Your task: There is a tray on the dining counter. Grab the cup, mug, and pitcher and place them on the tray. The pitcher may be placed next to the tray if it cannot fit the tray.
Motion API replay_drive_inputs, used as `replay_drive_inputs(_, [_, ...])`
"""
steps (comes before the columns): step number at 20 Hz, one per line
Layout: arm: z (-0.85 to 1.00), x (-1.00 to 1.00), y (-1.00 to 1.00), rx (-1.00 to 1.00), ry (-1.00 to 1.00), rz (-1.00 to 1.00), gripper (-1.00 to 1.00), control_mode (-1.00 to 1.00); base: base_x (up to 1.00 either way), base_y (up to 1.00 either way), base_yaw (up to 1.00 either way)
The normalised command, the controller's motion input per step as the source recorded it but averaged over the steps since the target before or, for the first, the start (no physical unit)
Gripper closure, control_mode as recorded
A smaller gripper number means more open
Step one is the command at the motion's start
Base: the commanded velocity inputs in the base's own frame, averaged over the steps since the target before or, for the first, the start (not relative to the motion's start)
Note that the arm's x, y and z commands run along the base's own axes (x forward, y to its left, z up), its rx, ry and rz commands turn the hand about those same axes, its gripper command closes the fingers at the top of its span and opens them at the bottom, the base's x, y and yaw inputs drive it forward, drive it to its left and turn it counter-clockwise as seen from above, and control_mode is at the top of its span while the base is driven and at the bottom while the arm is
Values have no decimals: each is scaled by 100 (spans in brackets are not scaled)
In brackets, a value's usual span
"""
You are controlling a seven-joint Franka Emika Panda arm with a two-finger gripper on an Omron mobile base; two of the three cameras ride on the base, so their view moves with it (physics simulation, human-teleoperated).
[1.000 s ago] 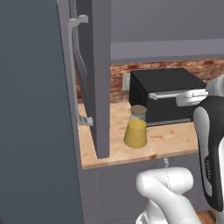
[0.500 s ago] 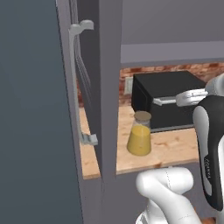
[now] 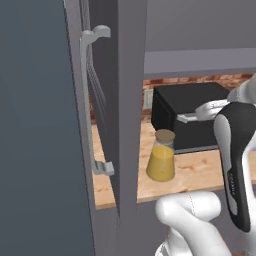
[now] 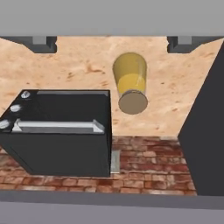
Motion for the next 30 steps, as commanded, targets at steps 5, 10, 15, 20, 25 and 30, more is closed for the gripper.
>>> replay_drive_inputs(5, [-1, 16, 31, 0, 35, 0, -100, -100, 0, 0, 0])
replay_drive_inputs(10, [-14, 3, 26, 0, 35, 0, -100, -100, 0, 0, 0])
replay_drive_inputs(15, [-55, 17, 5, 0, 16, 0, -100, -100, 0, 0, 0])
replay_drive_inputs(20, [-71, 18, 8, 1, 6, 0, -100, -100, 0, 0, 0])
replay_drive_inputs(25, [-43, 17, 20, 1, 0, 0, -100, -100, 0, 0, 0])
replay_drive_inputs(30, [-22, 20, 0, 9, 0, 0, -100, -100, 0, 0, 0])
